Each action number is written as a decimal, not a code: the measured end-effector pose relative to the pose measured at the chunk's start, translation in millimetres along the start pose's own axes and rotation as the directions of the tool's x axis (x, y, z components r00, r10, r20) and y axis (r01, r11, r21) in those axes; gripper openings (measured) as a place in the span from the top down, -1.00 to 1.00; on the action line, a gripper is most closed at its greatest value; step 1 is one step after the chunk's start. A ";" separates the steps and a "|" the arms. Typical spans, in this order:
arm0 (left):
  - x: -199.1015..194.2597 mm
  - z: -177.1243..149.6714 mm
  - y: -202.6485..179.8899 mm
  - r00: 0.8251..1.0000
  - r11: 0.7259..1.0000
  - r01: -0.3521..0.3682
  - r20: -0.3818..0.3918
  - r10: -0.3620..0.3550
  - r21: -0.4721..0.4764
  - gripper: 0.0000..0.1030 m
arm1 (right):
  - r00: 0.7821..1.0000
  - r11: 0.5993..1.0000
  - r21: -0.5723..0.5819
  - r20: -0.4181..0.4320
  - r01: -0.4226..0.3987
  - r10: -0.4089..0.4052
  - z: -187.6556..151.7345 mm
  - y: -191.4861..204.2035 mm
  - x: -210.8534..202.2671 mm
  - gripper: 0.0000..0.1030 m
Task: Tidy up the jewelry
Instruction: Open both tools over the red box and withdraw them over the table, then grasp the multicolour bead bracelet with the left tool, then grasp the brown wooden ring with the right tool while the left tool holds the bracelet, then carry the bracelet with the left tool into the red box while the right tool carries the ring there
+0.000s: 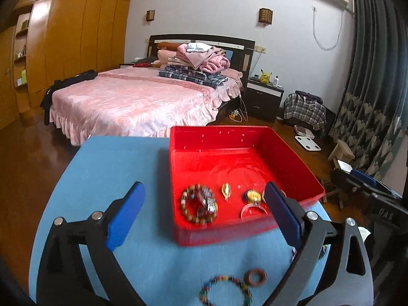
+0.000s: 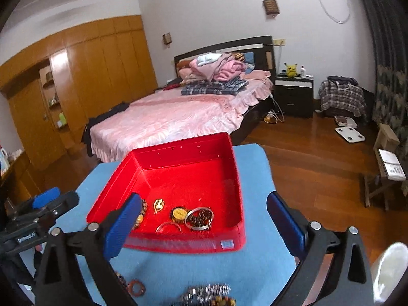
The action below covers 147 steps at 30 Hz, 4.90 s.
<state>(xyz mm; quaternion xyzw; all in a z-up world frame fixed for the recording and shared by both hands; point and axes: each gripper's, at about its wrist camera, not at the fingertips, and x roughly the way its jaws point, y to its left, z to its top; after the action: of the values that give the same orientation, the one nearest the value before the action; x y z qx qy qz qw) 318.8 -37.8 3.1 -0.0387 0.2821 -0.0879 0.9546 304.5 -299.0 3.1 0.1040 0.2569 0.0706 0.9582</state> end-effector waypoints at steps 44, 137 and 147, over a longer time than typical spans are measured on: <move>-3.3 -120.0 -43.6 0.980 1.000 -0.003 -0.197 0.004 0.005 -0.28 | 0.994 0.996 -0.052 -0.078 0.070 -0.074 -107.1 -3.8 -47.1 -0.88; -25.8 -107.3 -0.6 0.982 0.998 -0.041 -0.185 0.033 -0.041 0.87 | 0.943 0.975 -0.188 -0.330 -0.122 0.054 -112.1 79.9 -15.0 0.42; -43.3 -93.2 -20.4 0.990 1.000 -0.010 -0.141 0.007 -0.018 0.87 | 0.959 0.979 -0.170 -0.279 -0.108 0.057 -97.4 69.3 -38.3 0.42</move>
<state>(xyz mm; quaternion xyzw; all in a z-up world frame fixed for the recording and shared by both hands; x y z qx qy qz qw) 229.2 -51.8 -49.5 -0.0400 0.3497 -0.0837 0.9323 216.6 -223.2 -44.7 0.0150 0.3742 0.1478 0.9154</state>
